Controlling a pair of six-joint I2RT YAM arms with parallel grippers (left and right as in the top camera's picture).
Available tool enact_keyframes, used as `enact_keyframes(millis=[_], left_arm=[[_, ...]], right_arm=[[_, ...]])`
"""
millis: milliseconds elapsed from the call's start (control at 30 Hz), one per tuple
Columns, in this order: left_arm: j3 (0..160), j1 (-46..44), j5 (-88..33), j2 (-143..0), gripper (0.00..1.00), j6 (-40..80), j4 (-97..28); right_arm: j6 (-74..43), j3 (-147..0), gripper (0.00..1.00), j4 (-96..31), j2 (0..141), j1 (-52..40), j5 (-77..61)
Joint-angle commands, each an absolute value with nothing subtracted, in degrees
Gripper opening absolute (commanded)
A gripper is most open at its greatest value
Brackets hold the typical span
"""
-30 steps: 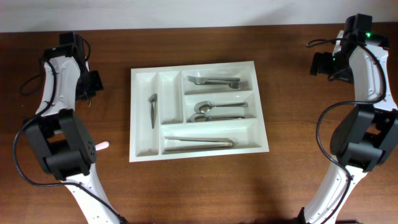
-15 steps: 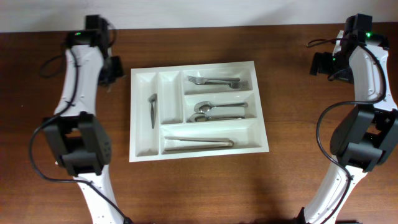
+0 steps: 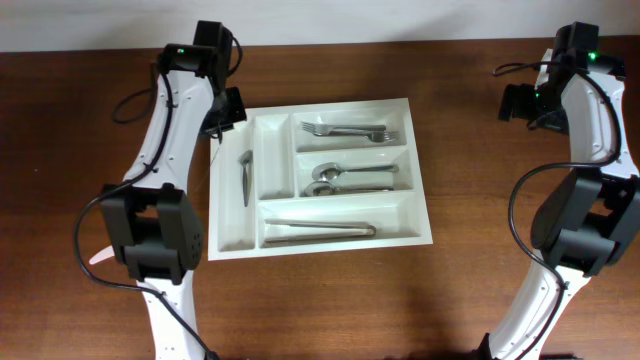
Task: Pack container
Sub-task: 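Close the left gripper on the spoon and carry it into the left narrow compartment, then open the left gripper and raise it away from the spoon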
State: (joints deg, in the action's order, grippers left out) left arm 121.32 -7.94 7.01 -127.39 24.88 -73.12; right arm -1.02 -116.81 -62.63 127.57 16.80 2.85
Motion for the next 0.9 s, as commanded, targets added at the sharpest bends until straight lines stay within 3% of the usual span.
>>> enact_keyframes(millis=[0,167,333,367,667,867], left_arm=[[121.86,-8.64,6.68,-125.67,0.02,31.44,-73.34],[121.86,-9.17,6.63,-125.67,0.02,33.28,-73.32],[121.86,-9.50,6.63,-125.67,0.51,33.23,-72.73],[121.86,-9.50,6.63,-125.67,0.54,33.23,-72.66],[121.89,-8.19,8.12,-125.62,0.62,29.21,-74.11],[121.89,-3.99,18.98,-125.08,0.63,33.67,-82.24]], right_arm=[[-0.67,-117.80,0.99,-62.63,125.40,16.91,2.55],[-0.64,-117.80,0.99,-62.63,125.40,16.91,2.55],[-0.64,-117.80,0.99,-62.63,125.40,16.91,2.55],[-0.67,-117.80,0.99,-62.63,125.40,16.91,2.55],[-0.64,-117.80,0.99,-62.63,125.40,16.91,2.55],[-0.64,-117.80,0.99,-62.63,125.40,16.91,2.55]])
